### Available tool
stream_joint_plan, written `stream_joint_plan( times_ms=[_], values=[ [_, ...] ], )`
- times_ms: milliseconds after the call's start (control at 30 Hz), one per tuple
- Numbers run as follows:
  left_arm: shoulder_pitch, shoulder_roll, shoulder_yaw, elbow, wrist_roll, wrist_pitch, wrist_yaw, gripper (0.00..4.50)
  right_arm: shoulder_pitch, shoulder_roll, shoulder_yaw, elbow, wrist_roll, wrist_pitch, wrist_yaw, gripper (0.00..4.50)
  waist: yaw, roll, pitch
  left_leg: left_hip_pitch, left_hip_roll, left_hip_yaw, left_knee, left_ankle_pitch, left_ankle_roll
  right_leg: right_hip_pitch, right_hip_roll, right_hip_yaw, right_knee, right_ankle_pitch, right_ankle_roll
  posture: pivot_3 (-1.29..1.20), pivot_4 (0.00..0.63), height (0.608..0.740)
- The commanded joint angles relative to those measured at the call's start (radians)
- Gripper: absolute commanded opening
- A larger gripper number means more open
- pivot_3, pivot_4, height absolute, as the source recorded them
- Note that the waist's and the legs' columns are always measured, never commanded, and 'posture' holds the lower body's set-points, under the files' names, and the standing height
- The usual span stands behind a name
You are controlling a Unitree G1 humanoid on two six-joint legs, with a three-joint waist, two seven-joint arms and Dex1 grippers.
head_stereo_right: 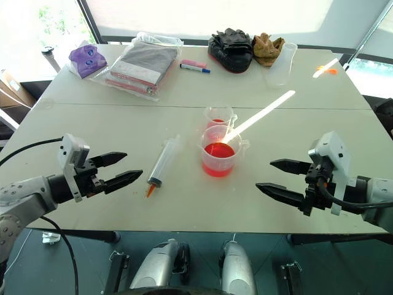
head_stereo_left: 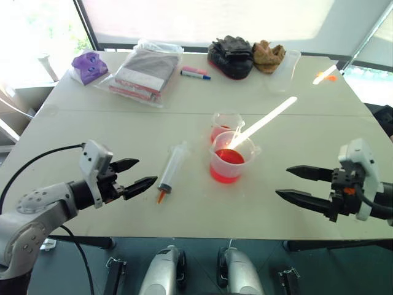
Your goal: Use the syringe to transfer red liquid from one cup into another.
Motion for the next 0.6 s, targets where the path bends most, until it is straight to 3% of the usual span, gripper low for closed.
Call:
stream_joint_plan(
  times_ms=[33,600],
  values=[
    [0.011,0.004,0.039,-0.028,-0.023,-0.004,0.012,4.49,-0.009,-0.002,-0.008,0.006,-0.015,-0.035,0.018,3.88,-0.001,0.0,0.0,0.0,0.0,0.0,0.0,0.0,0.0,0.0,0.0,0.0,0.0,0.0,0.0,0.0,0.15,0.74],
    [-0.002,0.003,0.001,-0.034,0.056,-0.068,0.054,4.49,0.026,0.024,0.017,0.028,-0.095,-0.095,0.055,3.88,0.0,0.0,0.0,0.001,0.0,0.0,0.0,-0.001,0.003,0.001,0.0,0.0,0.0,0.0,0.0,0.0,0.15,0.74]
  ],
)
